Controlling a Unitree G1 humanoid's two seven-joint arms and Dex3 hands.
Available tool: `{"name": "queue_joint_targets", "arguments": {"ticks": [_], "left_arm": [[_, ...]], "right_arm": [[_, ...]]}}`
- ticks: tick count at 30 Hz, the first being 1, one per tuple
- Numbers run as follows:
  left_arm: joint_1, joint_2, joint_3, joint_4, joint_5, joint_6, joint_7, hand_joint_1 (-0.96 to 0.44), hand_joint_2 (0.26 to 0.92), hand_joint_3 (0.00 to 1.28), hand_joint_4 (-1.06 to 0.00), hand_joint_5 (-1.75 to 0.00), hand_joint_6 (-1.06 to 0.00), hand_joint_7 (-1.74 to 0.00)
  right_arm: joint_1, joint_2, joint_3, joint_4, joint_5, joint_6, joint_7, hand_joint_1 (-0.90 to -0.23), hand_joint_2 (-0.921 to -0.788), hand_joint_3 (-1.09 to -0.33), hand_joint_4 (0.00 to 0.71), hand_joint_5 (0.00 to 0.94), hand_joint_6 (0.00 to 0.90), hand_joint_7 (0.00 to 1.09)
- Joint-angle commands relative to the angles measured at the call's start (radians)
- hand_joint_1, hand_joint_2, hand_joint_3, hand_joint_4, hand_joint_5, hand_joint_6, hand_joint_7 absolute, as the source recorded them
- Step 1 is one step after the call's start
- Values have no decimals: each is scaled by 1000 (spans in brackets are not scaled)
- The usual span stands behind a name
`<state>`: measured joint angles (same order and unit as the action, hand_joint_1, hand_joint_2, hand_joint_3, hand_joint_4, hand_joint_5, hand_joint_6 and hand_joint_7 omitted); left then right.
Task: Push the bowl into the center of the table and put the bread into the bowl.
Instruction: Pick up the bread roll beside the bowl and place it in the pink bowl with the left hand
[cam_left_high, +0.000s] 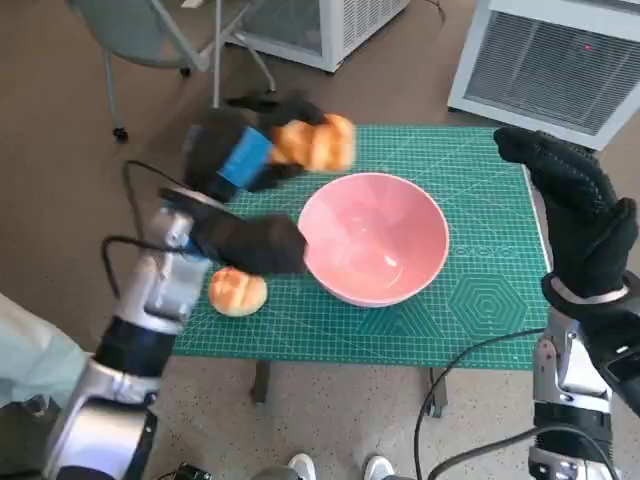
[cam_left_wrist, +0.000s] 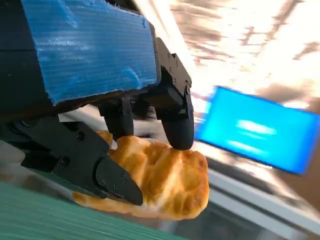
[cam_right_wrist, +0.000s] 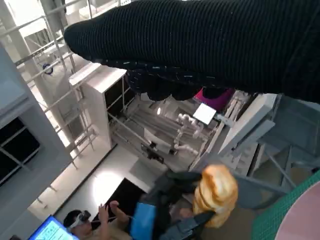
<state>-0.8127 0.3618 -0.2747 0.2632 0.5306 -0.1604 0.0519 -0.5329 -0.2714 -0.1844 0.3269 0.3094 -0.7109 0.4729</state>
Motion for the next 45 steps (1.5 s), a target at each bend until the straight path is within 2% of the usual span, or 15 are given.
{"name": "queue_joint_targets", "arguments": {"ticks": [1, 15, 29, 31, 33, 34, 35, 36, 37, 38, 41, 42, 45], "left_arm": [[-3, -36, -32, 7, 1, -39, -30, 1, 900, 22, -814, -1056, -692, -1070], [-68, -114, -127, 219, 96, -115, -16, 1, 904, 20, -817, -1002, -676, -1134], [-71, -129, -175, 319, 128, -152, -26, 1, 920, 38, -740, -1119, -642, -1136], [-63, -130, -178, 318, 131, -147, -30, 1, 921, 62, -705, -1157, -621, -1157], [-52, -129, -180, 313, 132, -140, -39, 1, 921, 147, -620, -1251, -512, -1260], [-47, -128, -181, 310, 132, -138, -43, -2, 879, 138, -517, -973, -430, -1003], [-41, -124, -183, 305, 134, -134, -50, -2, 865, 108, -499, -701, -428, -742], [-36, -121, -185, 300, 136, -131, -56, -21, 856, 92, -458, -576, -406, -627], [-29, -113, -189, 286, 145, -120, -68, -50, 847, 64, -406, -379, -387, -439], [-25, -108, -192, 275, 151, -112, -77, -123, 838, 43, -320, -243, -353, -299], [-12, -88, -203, 230, 184, -81, -99, -277, 824, 17, -208, -81, -311, -128], [-6, -77, -205, 204, 201, -72, -103, -350, 823, 13, -187, -52, -302, -96], [15, -50, -205, 144, 237, -55, -106, -453, 826, 9, -162, -21, -289, -58]], "right_arm": [[25, -9, 1, 3, -3, 12, 10, -659, -921, -664, 107, 0, -1, 441], [40, -11, -4, -15, -1, 23, 5, -661, -921, -670, 104, 0, -1, 439], [60, -10, -7, -48, -6, 39, -4, -668, -921, -671, 102, 0, -1, 441], [62, -10, -7, -51, -8, 40, -5, -670, -921, -671, 102, 0, -1, 441], [64, -9, -7, -53, -10, 40, -8, -670, -921, -671, 100, 0, -1, 441], [65, -9, -7, -54, -11, 40, -9, -670, -921, -672, 99, 0, -1, 441], [65, -9, -7, -55, -12, 40, -9, -671, -921, -672, 99, 0, -1, 440], [65, -8, -7, -56, -13, 41, -10, -671, -921, -672, 99, 0, -1, 440], [65, -8, -7, -54, -14, 40, -11, -671, -921, -672, 98, 0, -1, 440], [65, -7, -7, -54, -15, 40, -12, -671, -921, -671, 99, 0, -1, 440], [64, -6, -7, -53, -20, 40, -15, -670, -921, -670, 99, 1, -1, 441], [64, -5, -6, -52, -21, 39, -17, -664, -921, -670, 99, 1, -1, 441], [63, -4, -5, -51, -24, 39, -20, -654, -921, -670, 99, 1, -1, 442]]}}
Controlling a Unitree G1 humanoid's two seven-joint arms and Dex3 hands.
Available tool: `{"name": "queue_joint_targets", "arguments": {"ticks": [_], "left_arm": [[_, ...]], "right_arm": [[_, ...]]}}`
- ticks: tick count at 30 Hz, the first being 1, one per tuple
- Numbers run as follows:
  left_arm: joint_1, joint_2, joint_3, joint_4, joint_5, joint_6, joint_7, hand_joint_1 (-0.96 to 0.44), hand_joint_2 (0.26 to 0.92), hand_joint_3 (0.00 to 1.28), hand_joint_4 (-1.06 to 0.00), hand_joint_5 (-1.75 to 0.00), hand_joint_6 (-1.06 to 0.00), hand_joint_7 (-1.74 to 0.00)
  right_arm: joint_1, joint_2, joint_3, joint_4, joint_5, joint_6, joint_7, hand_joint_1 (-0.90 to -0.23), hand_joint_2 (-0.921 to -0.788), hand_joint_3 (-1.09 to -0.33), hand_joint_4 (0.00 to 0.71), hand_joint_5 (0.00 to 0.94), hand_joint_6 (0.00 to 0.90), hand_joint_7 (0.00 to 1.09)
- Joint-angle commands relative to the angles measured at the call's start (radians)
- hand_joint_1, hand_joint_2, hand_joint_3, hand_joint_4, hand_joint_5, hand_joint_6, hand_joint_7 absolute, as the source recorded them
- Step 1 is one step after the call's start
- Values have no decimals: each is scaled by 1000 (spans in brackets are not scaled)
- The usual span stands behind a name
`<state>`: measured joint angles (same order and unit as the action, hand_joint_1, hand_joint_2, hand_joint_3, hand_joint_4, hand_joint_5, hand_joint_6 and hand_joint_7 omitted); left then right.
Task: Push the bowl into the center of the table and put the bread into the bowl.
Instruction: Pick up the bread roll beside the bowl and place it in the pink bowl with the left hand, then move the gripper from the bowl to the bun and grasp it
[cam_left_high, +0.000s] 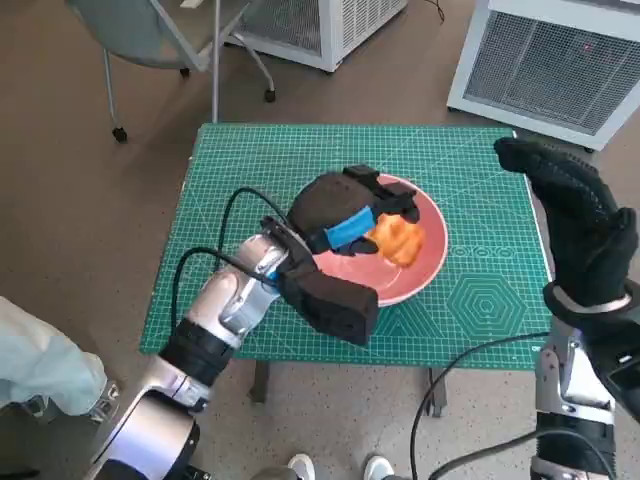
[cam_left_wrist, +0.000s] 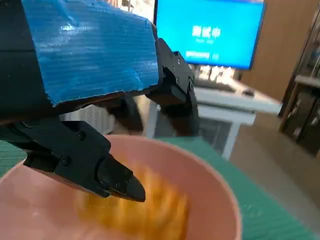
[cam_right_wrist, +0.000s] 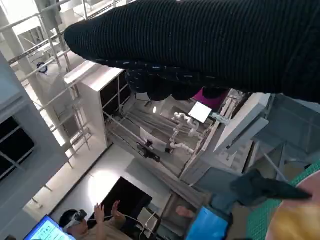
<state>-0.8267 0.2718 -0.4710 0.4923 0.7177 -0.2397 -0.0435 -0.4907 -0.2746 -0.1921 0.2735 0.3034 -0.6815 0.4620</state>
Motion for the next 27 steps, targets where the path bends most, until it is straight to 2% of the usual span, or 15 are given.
{"name": "queue_joint_targets", "arguments": {"ticks": [1, 8, 11, 19, 27], "left_arm": [[38, 50, -6, -106, 61, 29, -12, -488, 827, 9, -153, -14, -281, -45], [111, 113, 40, -264, 68, 57, -54, -611, 839, 7, -104, -1, -240, -7], [153, 149, 89, -357, 29, 68, -94, -618, 840, 5, -95, 0, -237, -5], [247, 221, 225, -578, -66, 134, -217, -467, 772, 2, -98, -3, -264, -15], [331, 291, 352, -672, -164, 173, -293, -374, 722, 0, -116, -8, -278, -19]], "right_arm": [[20, 0, 4, 4, -19, 9, -10, -649, -921, -670, 99, 1, -1, 442], [23, 6, 10, 2, -32, 6, -20, -639, -921, -673, 100, 1, -1, 441], [25, 10, 13, 1, -41, 4, -26, -640, -921, -674, 100, 1, -1, 436], [28, 10, 17, -6, -49, 7, -35, -643, -921, -677, 101, 1, -1, 428], [33, 5, 18, -18, -47, 14, -40, -645, -921, -679, 100, 1, -1, 426]]}}
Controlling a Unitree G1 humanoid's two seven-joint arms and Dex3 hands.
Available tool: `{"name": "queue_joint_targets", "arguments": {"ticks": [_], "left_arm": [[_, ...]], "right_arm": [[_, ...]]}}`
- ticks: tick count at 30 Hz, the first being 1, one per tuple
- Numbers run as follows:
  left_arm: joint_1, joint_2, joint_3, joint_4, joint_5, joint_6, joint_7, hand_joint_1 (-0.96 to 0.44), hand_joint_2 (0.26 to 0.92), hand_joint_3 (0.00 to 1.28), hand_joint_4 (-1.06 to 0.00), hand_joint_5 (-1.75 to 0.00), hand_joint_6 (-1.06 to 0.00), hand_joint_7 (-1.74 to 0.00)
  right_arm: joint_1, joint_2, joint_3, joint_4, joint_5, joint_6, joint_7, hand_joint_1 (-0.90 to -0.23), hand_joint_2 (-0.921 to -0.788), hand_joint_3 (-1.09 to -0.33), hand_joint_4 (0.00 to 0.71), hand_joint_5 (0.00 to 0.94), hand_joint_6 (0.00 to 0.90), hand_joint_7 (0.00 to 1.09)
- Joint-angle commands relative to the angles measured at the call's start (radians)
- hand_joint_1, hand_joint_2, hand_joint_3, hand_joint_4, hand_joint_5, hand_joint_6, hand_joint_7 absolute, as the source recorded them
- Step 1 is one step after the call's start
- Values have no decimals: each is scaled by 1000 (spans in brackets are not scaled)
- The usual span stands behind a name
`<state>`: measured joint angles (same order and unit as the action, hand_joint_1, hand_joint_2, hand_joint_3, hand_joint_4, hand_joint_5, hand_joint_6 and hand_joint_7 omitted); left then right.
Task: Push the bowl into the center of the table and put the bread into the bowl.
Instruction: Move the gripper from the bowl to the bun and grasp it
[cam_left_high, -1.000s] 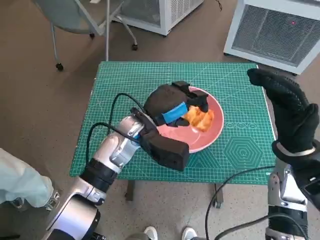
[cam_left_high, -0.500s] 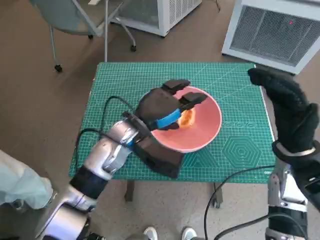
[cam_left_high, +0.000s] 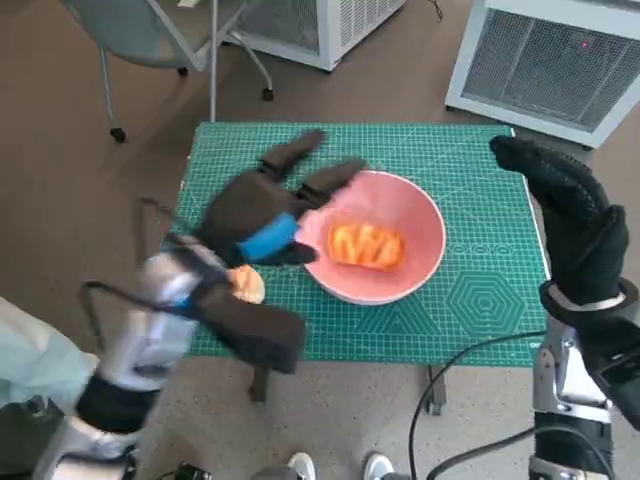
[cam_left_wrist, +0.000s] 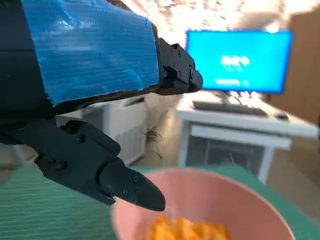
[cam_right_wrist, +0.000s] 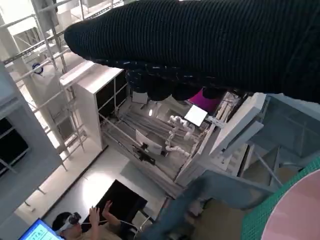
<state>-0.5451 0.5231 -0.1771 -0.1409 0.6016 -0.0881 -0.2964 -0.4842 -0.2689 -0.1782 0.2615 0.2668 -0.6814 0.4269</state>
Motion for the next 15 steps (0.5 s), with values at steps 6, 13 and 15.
{"name": "queue_joint_targets", "arguments": {"ticks": [6, 13, 15], "left_arm": [[93, 88, 115, -56, -75, 51, -78, -351, 715, 1, -117, -4, -277, -16], [123, 121, 137, -65, -68, 109, -120, -360, 720, 3, -115, -2, -273, -10], [128, 123, 137, -67, -68, 126, -131, -361, 722, 3, -115, -1, -272, -9]], "right_arm": [[30, -1, 5, -9, -4, 19, -4, -647, -921, -678, 99, 0, -1, 426], [28, 2, 7, 0, -5, 15, -2, -645, -921, -680, 99, 0, -1, 426], [28, 2, 8, 2, -4, 15, -1, -644, -921, -680, 99, 0, -1, 426]]}}
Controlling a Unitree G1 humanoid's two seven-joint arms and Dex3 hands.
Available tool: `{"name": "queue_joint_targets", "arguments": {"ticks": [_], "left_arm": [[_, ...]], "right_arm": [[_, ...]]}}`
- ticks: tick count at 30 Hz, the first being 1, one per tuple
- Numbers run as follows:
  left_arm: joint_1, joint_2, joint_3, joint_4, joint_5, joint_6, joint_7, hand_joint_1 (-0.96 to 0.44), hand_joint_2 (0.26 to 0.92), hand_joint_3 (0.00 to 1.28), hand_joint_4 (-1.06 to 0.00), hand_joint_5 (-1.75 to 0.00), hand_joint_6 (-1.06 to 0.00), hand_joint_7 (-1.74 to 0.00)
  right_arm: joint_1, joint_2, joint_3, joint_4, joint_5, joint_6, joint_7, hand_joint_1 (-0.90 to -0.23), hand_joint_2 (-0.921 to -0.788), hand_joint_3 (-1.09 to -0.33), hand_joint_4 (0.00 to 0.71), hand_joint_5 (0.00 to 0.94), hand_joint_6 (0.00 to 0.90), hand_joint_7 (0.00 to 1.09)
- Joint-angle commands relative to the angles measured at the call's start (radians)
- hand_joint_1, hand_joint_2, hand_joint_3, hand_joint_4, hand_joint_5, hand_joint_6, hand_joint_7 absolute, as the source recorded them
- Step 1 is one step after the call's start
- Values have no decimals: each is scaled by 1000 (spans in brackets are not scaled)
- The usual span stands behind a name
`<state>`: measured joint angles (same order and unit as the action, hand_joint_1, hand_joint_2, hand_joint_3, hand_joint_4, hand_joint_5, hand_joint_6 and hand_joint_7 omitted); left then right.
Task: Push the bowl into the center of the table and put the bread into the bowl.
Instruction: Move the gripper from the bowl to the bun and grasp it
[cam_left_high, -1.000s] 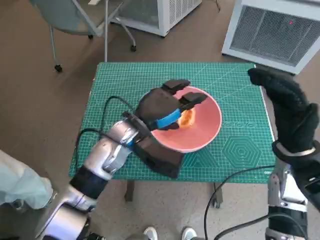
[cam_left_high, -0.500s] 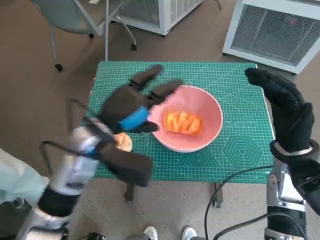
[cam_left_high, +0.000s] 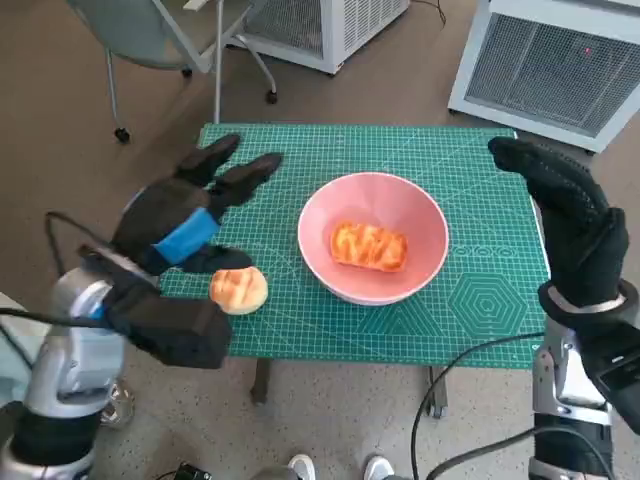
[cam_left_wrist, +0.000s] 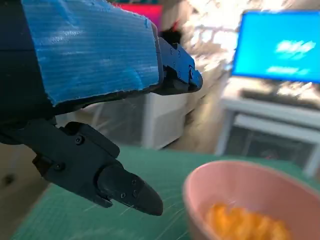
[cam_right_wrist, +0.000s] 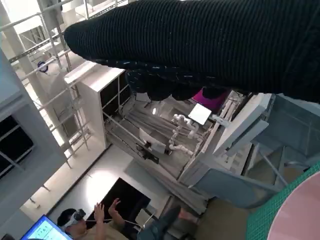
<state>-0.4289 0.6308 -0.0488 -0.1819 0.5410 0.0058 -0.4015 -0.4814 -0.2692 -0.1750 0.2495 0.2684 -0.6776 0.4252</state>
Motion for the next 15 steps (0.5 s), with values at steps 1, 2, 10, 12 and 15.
{"name": "queue_joint_targets", "arguments": {"ticks": [1, 2, 10, 12, 15], "left_arm": [[15, 15, 7, -23, -6, 41, -30, -362, 723, 3, -115, -1, -272, -9], [18, 15, 6, -24, -5, 48, -34, -362, 723, 3, -115, -1, -274, -9], [38, 6, -15, -12, -9, 101, -72, -352, 717, 0, -125, -4, -283, -10], [39, 2, -24, -7, -9, 114, -83, -347, 716, 0, -127, -5, -283, -9], [39, -3, -41, 3, -5, 135, -97, -336, 715, 0, -130, -5, -283, -7]], "right_arm": [[25, 3, 6, 15, -5, 12, 2, -644, -921, -680, 99, 0, -1, 426], [26, 3, 6, 13, -4, 12, 2, -644, -921, -681, 99, 0, -1, 426], [25, 2, 10, 15, 0, 15, 5, -643, -921, -680, 92, 0, -1, 426], [25, 1, 10, 15, 1, 15, 7, -645, -921, -680, 90, 0, -1, 425], [25, -1, 9, 16, 4, 15, 10, -651, -921, -680, 88, 0, -1, 420]]}}
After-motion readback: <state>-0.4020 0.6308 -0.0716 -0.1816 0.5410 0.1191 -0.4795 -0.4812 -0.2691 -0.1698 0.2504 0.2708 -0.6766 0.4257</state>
